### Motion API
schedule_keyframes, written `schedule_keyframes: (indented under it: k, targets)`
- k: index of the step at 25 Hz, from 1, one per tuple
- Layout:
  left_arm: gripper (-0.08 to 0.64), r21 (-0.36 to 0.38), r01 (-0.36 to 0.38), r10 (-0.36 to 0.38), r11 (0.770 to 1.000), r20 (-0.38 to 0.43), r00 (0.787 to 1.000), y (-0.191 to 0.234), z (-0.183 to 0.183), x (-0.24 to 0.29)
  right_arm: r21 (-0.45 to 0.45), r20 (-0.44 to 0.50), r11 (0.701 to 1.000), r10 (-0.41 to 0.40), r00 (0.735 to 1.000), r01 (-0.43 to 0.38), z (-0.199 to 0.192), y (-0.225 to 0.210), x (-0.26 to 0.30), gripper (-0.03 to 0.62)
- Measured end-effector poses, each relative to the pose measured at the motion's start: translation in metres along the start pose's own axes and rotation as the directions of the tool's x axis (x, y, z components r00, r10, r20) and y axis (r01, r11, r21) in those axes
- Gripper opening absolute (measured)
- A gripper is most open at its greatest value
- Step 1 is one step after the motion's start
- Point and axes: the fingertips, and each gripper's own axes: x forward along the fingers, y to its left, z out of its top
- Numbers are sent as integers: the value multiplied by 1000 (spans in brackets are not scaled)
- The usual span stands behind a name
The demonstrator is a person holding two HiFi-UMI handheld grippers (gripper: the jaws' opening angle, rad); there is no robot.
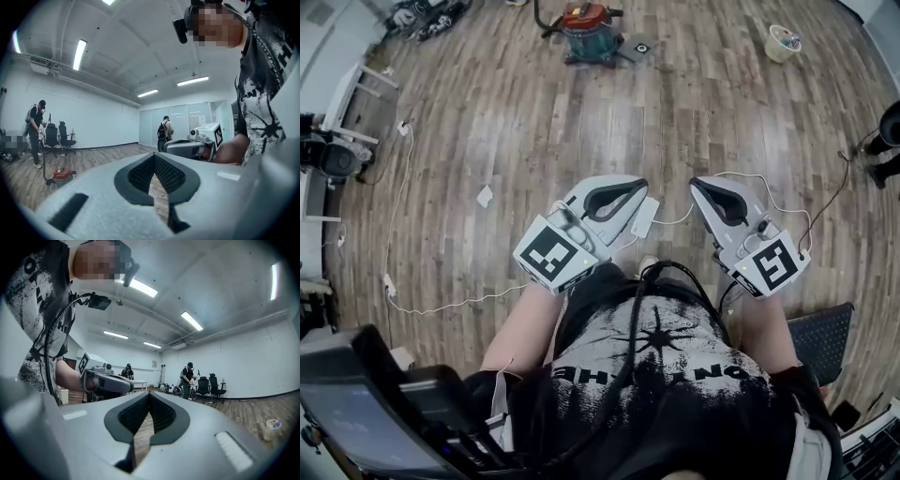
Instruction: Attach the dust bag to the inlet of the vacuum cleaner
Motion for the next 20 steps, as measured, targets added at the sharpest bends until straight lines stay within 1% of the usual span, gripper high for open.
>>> schedule_keyframes:
  k: [6, 11, 16, 20]
  targets:
    - [2, 8, -21, 21, 1000, -14, 1000, 12, 2, 6, 6, 6, 1000, 7, 1000, -7, -1, -11, 8, 5]
    - [2, 5, -2, 2, 1000, -7, 1000, 32, -6, 9, -4, 2, 1000, -14, 1000, 14, -6, -24, 24, 5]
    - [2, 0, 51, -51, 999, 11, 999, 74, -9, 27, -10, -23, 998, -61, 998, 61, -16, -53, 53, 5]
    - [2, 1, 97, -97, 995, 18, 995, 128, -6, 43, -18, -37, 995, -102, 994, 101, -17, -84, 94, 5]
